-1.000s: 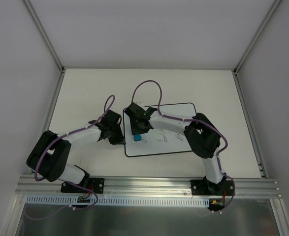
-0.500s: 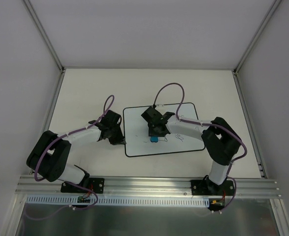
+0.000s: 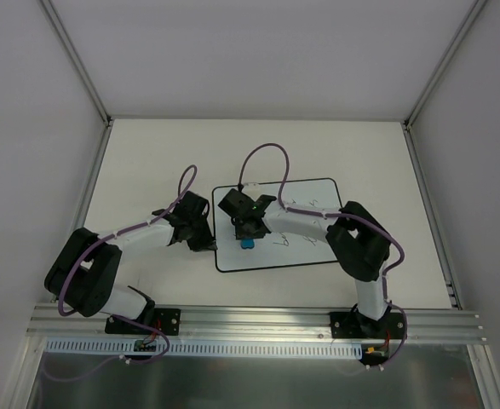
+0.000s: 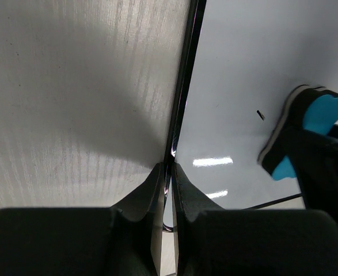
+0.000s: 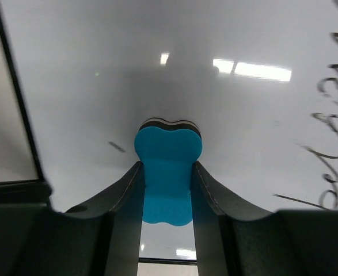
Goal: Erase the whiteboard
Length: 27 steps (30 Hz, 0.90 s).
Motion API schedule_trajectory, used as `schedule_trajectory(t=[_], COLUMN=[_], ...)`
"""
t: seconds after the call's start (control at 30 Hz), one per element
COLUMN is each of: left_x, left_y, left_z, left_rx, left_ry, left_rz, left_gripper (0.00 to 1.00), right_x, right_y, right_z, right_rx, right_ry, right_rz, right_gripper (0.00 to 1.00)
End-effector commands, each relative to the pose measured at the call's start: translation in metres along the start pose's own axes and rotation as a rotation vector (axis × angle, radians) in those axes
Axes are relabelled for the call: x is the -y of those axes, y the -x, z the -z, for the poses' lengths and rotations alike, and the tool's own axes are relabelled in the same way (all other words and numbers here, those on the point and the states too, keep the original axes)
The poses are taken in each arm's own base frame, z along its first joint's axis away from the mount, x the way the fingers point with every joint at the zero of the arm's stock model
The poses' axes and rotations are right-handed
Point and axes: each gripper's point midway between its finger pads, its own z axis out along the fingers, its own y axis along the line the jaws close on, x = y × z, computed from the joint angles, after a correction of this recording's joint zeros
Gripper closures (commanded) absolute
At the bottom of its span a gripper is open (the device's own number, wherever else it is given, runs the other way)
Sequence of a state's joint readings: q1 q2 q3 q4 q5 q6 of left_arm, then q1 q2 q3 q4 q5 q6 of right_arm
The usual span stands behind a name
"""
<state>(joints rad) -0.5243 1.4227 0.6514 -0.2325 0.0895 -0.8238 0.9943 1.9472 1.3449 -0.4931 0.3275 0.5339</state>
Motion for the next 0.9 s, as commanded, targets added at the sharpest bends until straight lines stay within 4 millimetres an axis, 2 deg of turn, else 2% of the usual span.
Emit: schedule_trajectory(t=[0.0,0.23,0.37,0.47,0.57,0.87], left_x=[-0.034,-0.035,-0.034,-0.035,-0.037,-0.046], left_y=[-0.018,-0.021,-0.023,-0.023,-0.024,-0.027], left_z=[-0.002,-0.003,-0.003,-0.002,-0.003,-0.005], left_rx=[-0.037,-0.049,-0.055,-0.052,-0.053,-0.051], left_ry=[0.128,0.127,0.124,0.125,0.132,0.164], left_rz=[-0.003,0.002,0.006,0.007,0.014,0.026], left_gripper=[1.00,1.00,1.00,1.00,1.00,1.00], right_x=[-0.031,-0.053,-0.058,-0.049,-0.032,0.042], right_y=[-0.028,0.004,0.009,0.010,0.014,0.034], right_z=[-0.013,-0.016,-0.023,-0.028,-0.030,-0.019], right_rx=[-0.102,-0.021,-0.010,-0.013,-0.012,0.007], right_ry=[0.069,0.082,0.065,0.005,-0.072,-0.180], right_rz=[0.022,0.029,0.032,0.027,0.001,-0.158], right_gripper=[1.00,1.00,1.00,1.00,1.00,1.00])
